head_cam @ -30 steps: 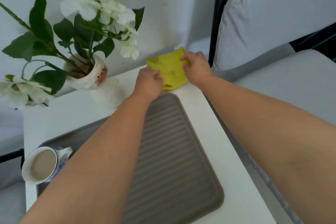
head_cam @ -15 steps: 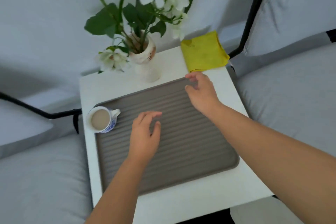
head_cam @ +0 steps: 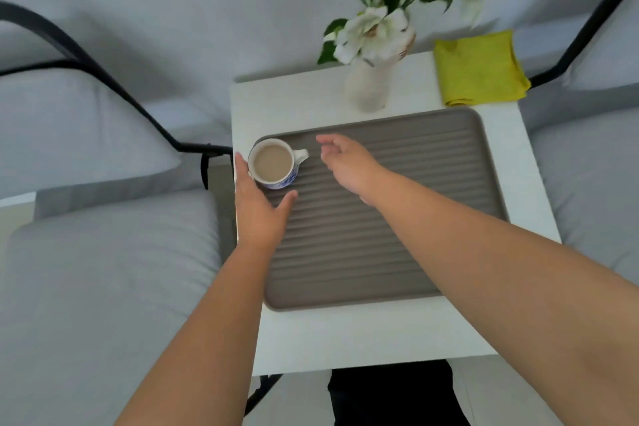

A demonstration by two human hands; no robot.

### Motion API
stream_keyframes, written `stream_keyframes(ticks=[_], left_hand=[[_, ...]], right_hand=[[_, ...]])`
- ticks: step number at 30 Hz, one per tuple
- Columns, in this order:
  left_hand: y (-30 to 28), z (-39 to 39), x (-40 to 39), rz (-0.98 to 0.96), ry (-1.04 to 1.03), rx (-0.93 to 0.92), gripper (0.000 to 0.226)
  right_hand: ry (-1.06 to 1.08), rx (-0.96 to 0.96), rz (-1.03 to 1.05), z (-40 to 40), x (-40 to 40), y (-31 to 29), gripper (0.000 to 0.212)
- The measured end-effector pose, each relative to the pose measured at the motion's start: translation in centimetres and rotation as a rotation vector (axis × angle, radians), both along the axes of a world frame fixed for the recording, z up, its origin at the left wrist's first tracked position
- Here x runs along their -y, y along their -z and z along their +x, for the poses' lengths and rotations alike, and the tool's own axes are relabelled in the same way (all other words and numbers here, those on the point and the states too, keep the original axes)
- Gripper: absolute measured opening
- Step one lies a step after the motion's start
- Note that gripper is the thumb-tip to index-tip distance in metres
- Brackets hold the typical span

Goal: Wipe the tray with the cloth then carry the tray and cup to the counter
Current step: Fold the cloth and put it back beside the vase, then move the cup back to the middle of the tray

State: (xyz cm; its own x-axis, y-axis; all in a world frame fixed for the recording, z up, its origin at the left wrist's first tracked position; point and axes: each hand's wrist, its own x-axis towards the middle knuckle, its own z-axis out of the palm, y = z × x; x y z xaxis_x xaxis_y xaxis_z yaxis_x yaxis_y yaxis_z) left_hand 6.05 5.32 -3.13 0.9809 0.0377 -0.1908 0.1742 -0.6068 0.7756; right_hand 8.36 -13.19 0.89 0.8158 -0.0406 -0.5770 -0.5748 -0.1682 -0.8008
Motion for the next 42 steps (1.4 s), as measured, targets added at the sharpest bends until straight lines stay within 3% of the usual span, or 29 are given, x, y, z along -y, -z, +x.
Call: stream_keyframes(ticks=[14, 21, 42], left_hand=[[0.1, 1.9, -0.1, -0.124, 0.0, 0.044, 0.115], [-0.6, -0.9, 1.5, -0.164, 0.049, 0.051, 0.113], [-0.7, -7.7, 9.5, -0.164, 0.33, -0.009, 0.111]], right_hand=[[0.309, 0.029, 0.029, -0.2, -4.1, 2.9, 0.033], [0.4, 0.073, -0.019, -3.2, -1.8, 2.8, 0.016], [0.644, 0.038, 0.017, -13.9, 6.9, 2.7, 0.015]])
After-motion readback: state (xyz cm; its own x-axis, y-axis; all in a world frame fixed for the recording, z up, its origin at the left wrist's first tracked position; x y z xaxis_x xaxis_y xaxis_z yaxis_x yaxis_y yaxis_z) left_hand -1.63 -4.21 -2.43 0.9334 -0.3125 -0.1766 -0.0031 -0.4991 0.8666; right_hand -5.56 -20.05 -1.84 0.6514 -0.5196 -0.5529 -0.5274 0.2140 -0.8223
